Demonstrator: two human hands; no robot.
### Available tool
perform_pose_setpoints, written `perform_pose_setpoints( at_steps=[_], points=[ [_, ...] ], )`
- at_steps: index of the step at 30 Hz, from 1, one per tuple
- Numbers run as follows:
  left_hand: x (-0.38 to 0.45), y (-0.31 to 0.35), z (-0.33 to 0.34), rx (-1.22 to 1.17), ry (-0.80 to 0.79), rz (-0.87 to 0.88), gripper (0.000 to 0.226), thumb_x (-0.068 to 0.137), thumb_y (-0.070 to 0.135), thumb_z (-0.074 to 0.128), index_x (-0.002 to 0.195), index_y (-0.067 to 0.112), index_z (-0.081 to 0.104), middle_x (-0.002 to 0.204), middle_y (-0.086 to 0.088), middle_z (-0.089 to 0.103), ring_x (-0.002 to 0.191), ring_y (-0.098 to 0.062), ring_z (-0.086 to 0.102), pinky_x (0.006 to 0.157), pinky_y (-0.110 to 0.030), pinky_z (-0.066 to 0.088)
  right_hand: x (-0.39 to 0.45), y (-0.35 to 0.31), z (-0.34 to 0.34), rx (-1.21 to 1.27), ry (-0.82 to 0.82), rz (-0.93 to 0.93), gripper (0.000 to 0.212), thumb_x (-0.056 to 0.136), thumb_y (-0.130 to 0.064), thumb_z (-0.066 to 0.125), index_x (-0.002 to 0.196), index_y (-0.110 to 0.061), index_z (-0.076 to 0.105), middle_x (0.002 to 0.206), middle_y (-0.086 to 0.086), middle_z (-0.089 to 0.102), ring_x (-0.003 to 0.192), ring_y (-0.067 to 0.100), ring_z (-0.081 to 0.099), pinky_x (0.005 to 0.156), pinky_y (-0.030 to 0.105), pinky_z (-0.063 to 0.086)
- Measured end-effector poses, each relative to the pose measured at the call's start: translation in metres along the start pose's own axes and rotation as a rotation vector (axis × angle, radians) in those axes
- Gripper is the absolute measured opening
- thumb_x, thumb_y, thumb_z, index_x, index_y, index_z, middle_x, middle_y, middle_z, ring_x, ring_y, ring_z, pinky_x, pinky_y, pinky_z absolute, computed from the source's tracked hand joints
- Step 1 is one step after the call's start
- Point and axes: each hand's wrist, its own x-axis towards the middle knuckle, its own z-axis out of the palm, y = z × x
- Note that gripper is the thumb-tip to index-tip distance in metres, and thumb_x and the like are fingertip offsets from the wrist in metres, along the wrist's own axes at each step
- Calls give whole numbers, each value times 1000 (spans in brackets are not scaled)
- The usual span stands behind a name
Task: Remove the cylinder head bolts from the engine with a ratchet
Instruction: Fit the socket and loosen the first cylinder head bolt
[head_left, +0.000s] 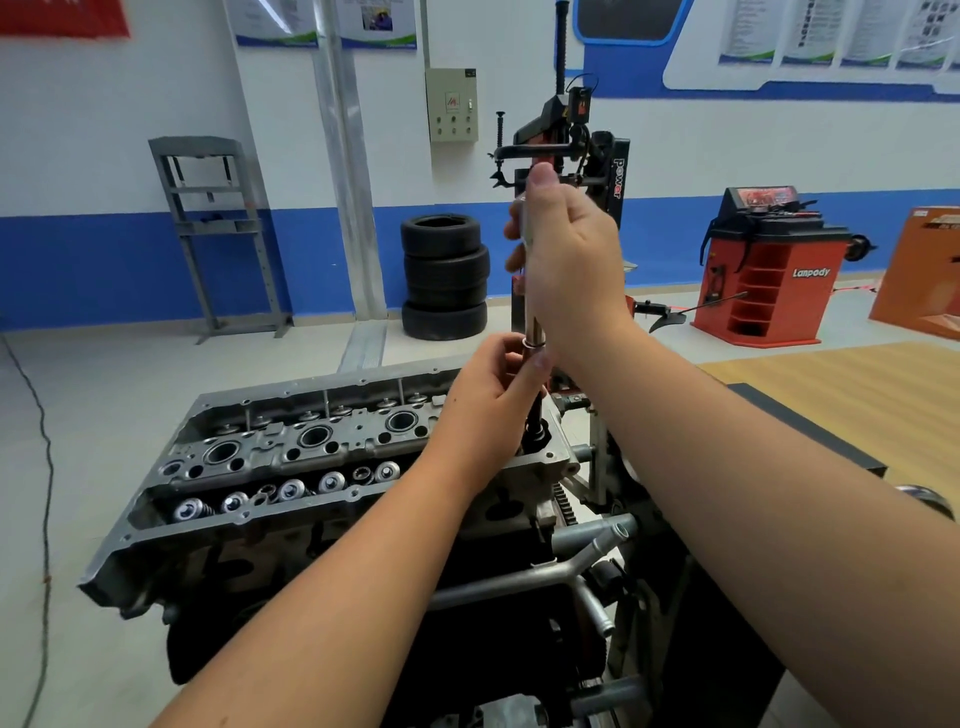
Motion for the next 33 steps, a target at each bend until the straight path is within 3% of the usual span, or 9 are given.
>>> perform_pose_setpoints(
  at_steps=[4,9,13,16,22,25,28,30,33],
  points=[
    [-2,0,-2,-42,5,27,14,101,51,57,112,43,61,100,13,73,90,1,66,81,-25,46,5,-9,6,83,-18,171,49,107,-36,36,71,-12,58,51,-3,49,51,16,42,57,37,35],
    [-7,4,-6,-22,-40,41,22,104,52,44,104,64,62,105,20,72,101,0,67,89,-30,48,-3,-3,6,158,-80,55,35,103,-43,49,80,-17,46,56,-1,39,50,16,32,48,32,28],
    [-5,5,-3,1,-31,34,11,104,53,49,107,49,59,102,11,74,89,-1,68,78,-28,48,1,-6,7,-21,20,3,31,103,-24,47,77,-10,53,70,10,49,63,23,44,59,40,38],
    [-4,5,-3,-20,-29,44,15,102,54,52,109,43,58,99,4,73,74,1,63,70,-25,45,5,-11,9,-19,47,123,35,98,-20,46,67,-11,58,54,-4,53,58,17,47,60,38,40],
    [-7,5,-5,-61,-93,21,24,99,51,42,116,55,58,100,23,73,105,-5,69,95,-34,48,6,-7,1,292,-101,238,30,100,-31,52,75,-16,45,49,-4,34,45,15,24,52,34,15],
    [-5,5,-1,-11,-69,43,21,100,52,45,117,52,57,100,17,73,105,-10,70,100,-41,52,4,-5,-6,246,-77,120,25,103,-26,51,80,-16,48,53,-2,42,45,14,30,48,31,21],
    [-2,4,1,18,-27,38,13,106,48,52,117,45,56,105,11,73,98,-2,68,85,-28,51,4,-4,-3,-27,42,51,37,104,-34,48,81,-7,58,65,3,52,57,16,46,58,34,41],
    [-2,4,0,20,-8,27,14,104,48,55,117,41,56,105,9,72,95,-1,67,77,-20,46,8,-4,1,-49,64,124,40,103,-35,46,79,-5,60,68,5,52,64,19,48,66,39,43],
    [-3,4,-2,-55,-24,13,16,106,45,53,120,41,59,108,10,73,104,-7,68,90,-27,49,10,-6,5,126,51,187,35,97,-33,44,67,-16,51,57,-2,44,54,17,38,58,37,34]
  ],
)
